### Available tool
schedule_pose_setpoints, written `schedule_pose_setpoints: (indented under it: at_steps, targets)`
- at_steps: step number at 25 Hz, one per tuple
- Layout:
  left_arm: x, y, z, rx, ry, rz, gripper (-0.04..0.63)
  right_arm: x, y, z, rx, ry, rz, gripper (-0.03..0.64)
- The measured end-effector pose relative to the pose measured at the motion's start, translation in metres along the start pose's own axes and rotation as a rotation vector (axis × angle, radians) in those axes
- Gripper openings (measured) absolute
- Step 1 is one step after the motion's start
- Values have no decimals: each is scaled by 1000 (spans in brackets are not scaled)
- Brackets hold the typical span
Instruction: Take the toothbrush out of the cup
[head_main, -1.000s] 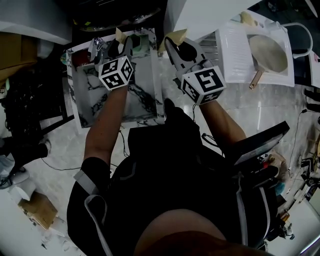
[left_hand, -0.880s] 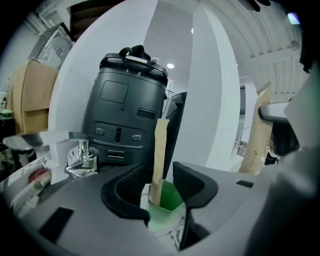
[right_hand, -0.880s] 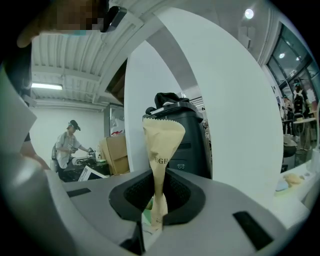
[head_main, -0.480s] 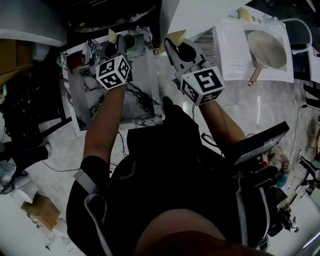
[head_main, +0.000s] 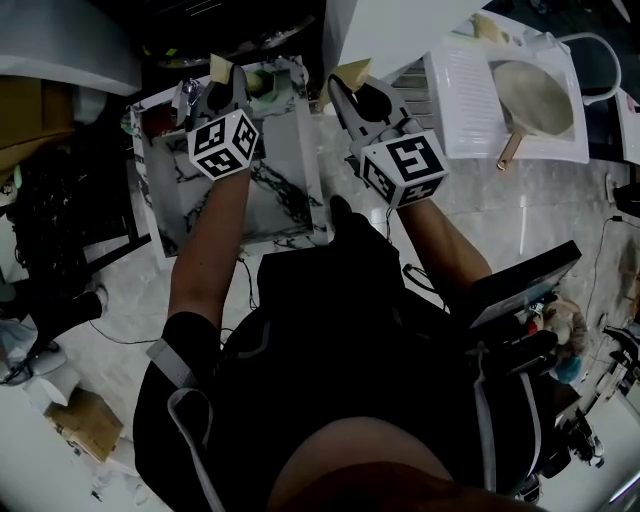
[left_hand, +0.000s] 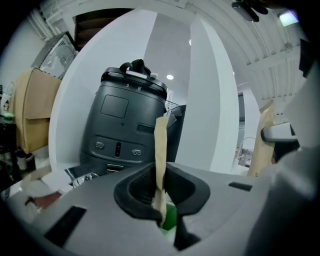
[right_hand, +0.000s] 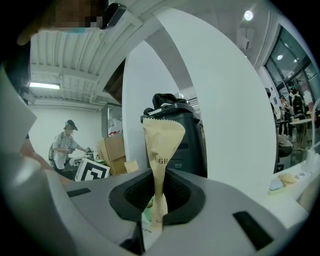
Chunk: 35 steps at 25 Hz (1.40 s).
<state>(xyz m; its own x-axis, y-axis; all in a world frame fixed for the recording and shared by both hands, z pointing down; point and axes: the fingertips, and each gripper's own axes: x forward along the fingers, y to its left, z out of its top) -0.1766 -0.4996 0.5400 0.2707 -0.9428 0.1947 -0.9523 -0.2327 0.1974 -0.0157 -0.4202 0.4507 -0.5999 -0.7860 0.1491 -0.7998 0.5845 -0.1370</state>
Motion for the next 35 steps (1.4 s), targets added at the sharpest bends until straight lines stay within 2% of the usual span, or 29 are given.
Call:
schedule_pose_setpoints:
  at_steps: [8,15,19,23,29,35]
  targets:
    - [-36,-11,59,-21,-112,-38,35,-7,9,20,10,-37,-4,46]
    - [-85,-17,102,1,-171,-55,32,-13,28,43,2,-74,11,46]
    - [-116,-19,115,32,-166,-50,32,-17,41,52,-8,-89,20,46]
    - [-152,-10,123,23,-184,17,31,-15,62,61,-26,-93,56,46]
    - [-195,-11,119,14,-180,31,31,-19,89,70,-46,-100,98,46]
    - [-232,0,126,18,-184,109,31,-21,110,73,-47,-81,115,46]
